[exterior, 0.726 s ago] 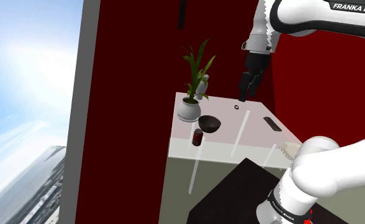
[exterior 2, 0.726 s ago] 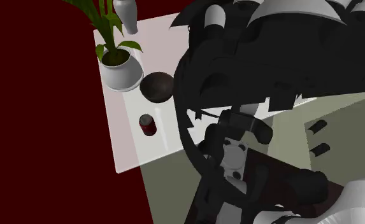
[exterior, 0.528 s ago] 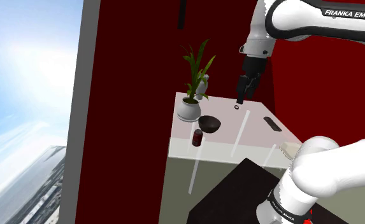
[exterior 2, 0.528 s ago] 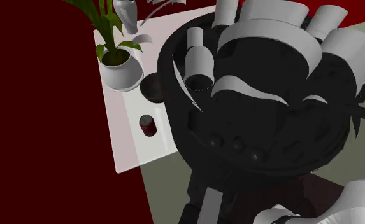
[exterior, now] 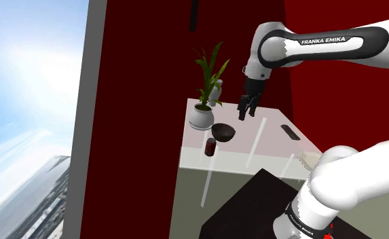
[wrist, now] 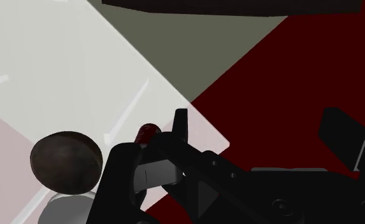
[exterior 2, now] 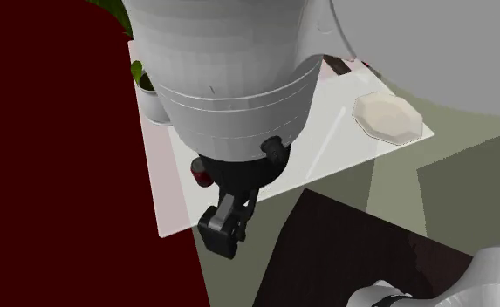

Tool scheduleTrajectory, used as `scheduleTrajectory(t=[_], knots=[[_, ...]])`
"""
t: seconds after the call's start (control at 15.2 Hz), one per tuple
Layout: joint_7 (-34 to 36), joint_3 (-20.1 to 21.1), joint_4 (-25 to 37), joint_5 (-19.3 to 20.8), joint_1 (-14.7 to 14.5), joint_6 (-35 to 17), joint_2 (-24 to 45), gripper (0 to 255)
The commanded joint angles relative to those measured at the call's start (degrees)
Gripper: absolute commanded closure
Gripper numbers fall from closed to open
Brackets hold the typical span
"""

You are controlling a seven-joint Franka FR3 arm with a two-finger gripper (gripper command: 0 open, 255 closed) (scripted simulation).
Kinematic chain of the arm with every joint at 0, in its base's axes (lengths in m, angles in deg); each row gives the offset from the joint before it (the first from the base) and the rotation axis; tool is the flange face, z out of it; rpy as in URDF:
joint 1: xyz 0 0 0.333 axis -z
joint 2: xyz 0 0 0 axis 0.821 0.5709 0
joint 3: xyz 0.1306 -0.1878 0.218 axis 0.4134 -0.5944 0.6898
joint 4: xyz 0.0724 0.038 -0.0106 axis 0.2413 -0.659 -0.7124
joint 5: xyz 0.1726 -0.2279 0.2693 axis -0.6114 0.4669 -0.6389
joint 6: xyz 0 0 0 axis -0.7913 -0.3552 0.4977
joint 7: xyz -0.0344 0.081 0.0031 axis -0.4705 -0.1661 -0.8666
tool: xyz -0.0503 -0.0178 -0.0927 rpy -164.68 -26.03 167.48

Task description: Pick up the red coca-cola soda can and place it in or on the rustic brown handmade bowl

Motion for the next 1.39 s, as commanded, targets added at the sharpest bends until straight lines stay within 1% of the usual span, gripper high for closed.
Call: scheduleTrajectory(t=[0.0,0.33,0.73,0.99,1.32], knots=[[-0.73,-0.77,-1.22,0.38,0.19,-4.66,3.10,0],[-2.96,-3.01,-1.81,1.04,0.71,-14.73,11.97,0],[-6.13,-5.49,0.32,0.36,1.05,-25.75,24.47,0],[-8.78,-6.78,3.42,-1.33,1.24,-32.00,33.46,0],[-12.65,-7.44,9.08,-4.78,2.05,-38.15,44.98,0]])
